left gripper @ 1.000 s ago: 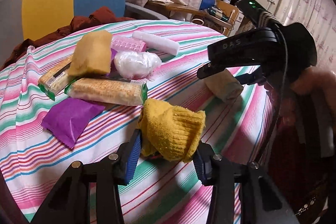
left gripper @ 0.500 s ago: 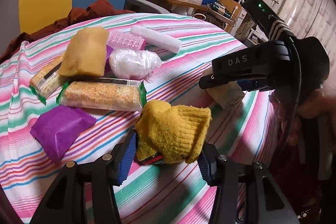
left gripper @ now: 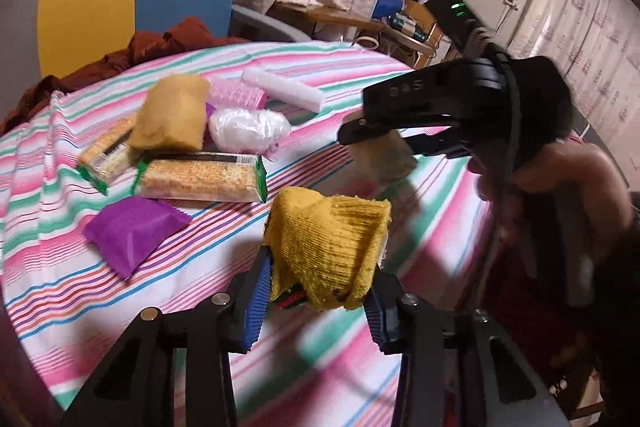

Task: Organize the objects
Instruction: 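Carry sock and glove into the gold tray and open both tools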

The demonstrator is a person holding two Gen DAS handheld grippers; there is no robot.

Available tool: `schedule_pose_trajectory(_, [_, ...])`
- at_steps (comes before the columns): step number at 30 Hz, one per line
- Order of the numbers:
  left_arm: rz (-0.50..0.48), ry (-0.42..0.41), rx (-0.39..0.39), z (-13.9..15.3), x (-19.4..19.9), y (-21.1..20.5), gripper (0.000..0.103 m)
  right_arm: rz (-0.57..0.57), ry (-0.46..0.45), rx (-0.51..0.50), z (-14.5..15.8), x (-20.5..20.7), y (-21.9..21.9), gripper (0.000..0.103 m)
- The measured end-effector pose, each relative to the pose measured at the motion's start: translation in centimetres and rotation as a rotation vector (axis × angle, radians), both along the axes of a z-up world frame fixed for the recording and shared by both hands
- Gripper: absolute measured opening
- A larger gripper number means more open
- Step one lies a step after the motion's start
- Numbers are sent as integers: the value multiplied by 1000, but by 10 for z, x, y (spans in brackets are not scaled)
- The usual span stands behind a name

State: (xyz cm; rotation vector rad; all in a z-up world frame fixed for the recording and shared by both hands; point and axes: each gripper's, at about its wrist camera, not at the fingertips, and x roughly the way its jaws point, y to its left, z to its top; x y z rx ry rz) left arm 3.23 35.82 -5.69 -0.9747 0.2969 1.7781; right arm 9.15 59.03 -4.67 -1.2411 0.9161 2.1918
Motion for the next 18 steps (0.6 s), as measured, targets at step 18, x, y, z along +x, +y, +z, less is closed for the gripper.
schedule_pose_trajectory(18, [435,74,110,69,-56,-183,42,212,99,156,34,-39,-51,56])
